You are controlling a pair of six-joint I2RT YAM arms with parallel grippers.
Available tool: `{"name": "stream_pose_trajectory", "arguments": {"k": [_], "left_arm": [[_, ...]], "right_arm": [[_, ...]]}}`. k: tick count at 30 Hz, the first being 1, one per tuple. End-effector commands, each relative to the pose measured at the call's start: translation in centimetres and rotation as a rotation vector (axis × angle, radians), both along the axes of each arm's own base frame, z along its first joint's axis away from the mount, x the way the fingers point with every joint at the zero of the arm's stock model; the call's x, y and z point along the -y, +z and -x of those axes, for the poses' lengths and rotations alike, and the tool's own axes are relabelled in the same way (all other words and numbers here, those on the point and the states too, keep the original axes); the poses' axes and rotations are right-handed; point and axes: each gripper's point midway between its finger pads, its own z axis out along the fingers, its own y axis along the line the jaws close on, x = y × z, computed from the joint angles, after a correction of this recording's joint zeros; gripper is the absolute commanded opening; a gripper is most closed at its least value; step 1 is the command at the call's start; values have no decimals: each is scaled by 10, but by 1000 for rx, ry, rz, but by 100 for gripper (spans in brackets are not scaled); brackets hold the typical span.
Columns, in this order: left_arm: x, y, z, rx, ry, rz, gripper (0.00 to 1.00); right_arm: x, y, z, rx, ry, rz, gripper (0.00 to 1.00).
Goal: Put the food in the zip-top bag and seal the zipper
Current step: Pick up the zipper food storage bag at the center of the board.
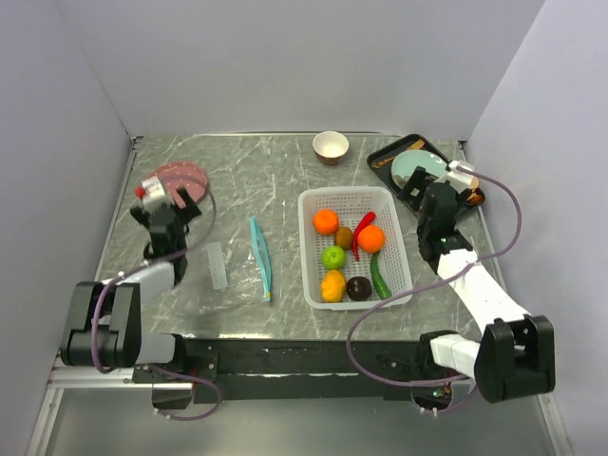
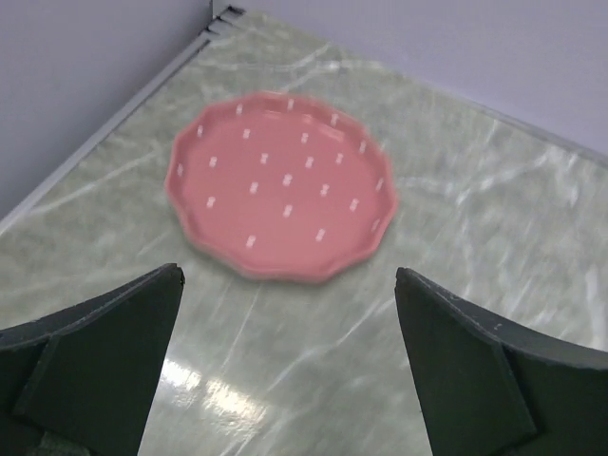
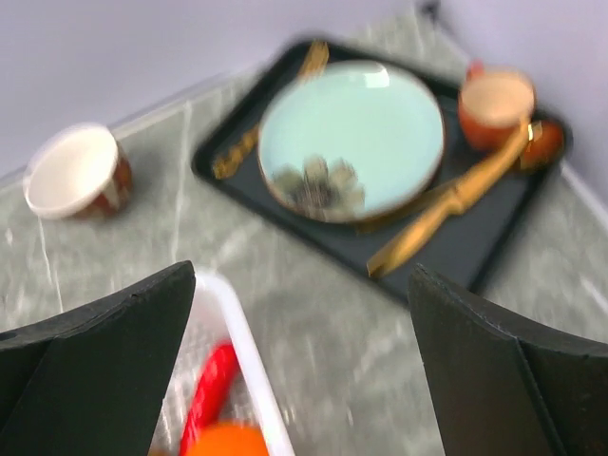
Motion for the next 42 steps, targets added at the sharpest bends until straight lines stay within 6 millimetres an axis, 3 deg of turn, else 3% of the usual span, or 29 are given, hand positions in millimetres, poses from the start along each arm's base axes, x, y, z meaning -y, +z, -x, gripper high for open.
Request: {"name": "stream_pose_trajectory", "arguments": {"k": [1,3,7,9,10,12,13,19,21,26,28,32,37,42], "left_arm": [[-8,16,-9,-215,125,142,99],[2,18,-9,-227,101,220,99],[23,49,-10,-150,-2,316,99],[34,56,-13,-154,-64,336,99],[47,49,-13,-202,-126,361,99],[62,58,-18,-229,-207,373,99],[73,53,-18,-270,-261,384,99],[93,48,4,-350,-263,387,99],[111,47,13,-372,-286,358,99],[163,35,35,-461,-356,259,99],[163,22,41,-493,-322,264,99],[187,19,57,-513,-375,252,97],[181,0,69,-577,-307,201,91],[191,-17,82,-647,-287,142,90]], "right_arm": [[-15,-28,29,-109,41,-114,100],[-27,-17,30,-78,107,-141,100],[-44,10,23,-69,209,-148,100],[-41,7,20,-124,186,-154,100],[-41,28,14,-102,184,-163,100],[-44,25,10,-163,178,-195,100],[-47,39,5,-148,186,-210,100],[-83,29,2,-213,333,-336,100],[-91,19,7,-216,366,-370,100],[-103,28,1,-190,411,-428,100],[-110,31,-2,-196,442,-448,100],[-125,35,3,-198,517,-486,100],[-120,33,12,-177,505,-466,100],[-126,25,17,-183,537,-489,100]]}}
